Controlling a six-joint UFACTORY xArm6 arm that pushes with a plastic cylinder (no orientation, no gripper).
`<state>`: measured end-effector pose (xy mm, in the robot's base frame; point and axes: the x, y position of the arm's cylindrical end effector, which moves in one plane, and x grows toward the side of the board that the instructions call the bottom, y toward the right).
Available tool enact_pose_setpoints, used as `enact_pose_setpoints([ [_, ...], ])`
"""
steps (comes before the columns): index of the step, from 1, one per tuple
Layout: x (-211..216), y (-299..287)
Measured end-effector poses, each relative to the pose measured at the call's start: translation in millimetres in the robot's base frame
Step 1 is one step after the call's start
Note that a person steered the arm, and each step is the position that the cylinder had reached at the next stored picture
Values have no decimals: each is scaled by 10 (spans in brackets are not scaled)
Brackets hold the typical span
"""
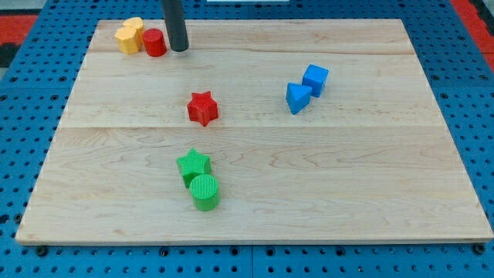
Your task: Move the blue cube towards the bottom center of the board
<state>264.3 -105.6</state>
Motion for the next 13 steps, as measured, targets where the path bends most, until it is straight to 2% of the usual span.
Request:
enact_pose_setpoints([
  [1,36,663],
  [4,36,1289],
  [5,319,1747],
  [6,828,2048],
  [7,1103,2253],
  [10,919,2631],
  [11,1461,2650],
  [12,1677,2678],
  [13,1675,2570],
])
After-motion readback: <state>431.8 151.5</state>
